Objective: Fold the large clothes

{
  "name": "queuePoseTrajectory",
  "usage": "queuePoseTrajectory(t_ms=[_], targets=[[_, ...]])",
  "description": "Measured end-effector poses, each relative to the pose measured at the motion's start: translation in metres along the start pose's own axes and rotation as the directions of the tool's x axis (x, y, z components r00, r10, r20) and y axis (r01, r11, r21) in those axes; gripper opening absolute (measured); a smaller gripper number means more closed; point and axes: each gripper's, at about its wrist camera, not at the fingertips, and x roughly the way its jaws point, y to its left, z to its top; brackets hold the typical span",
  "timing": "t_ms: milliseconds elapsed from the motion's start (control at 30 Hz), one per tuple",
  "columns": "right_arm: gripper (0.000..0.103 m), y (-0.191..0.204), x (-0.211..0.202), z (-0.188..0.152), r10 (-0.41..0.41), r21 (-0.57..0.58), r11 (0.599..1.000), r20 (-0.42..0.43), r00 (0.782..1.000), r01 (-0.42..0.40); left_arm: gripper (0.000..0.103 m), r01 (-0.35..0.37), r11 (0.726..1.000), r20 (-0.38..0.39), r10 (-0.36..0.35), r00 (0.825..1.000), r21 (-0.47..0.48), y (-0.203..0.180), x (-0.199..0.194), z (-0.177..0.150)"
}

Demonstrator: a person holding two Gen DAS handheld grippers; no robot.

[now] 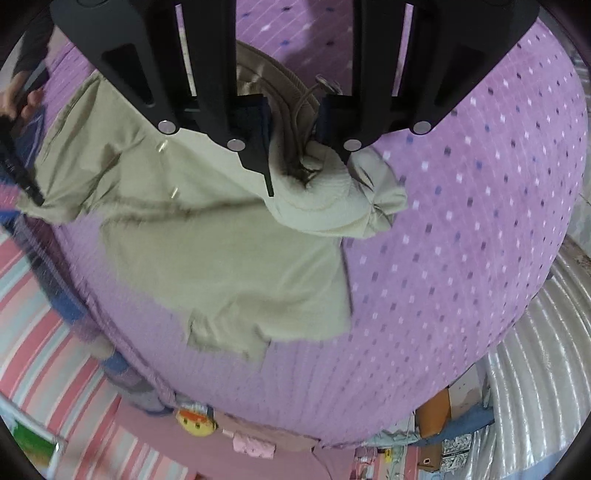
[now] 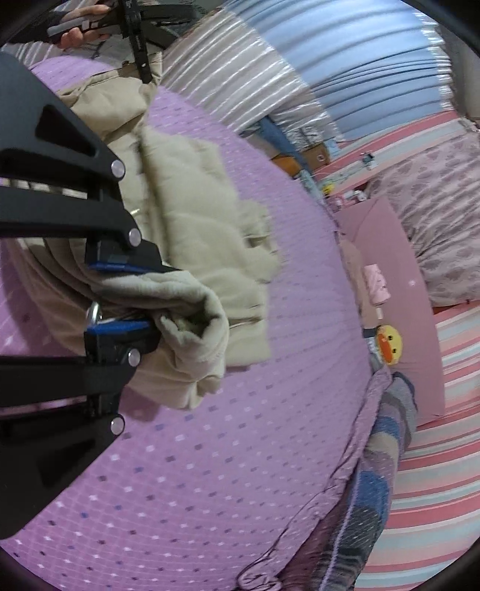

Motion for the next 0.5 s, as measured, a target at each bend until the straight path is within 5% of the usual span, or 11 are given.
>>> queuePoseTrajectory(t_ms=[267, 500], targets=[[0.02, 0.022, 0.026, 0.104, -0.03, 0.067, 0.997, 0.105, 0.994, 0.023, 0.016, -0.021, 0.996, 0.103, 0.03, 0.994, -0.089, -0.011, -0.005, 0.114], [0.02, 0.027, 0.136, 0.191, -0.185, 0.084, 0.98, 0.034, 0.982, 0.182, 0.016, -0.162, 0.977, 0.094, 0.176, 0.98, -0.139, -0.016, 0.077, 0.221]])
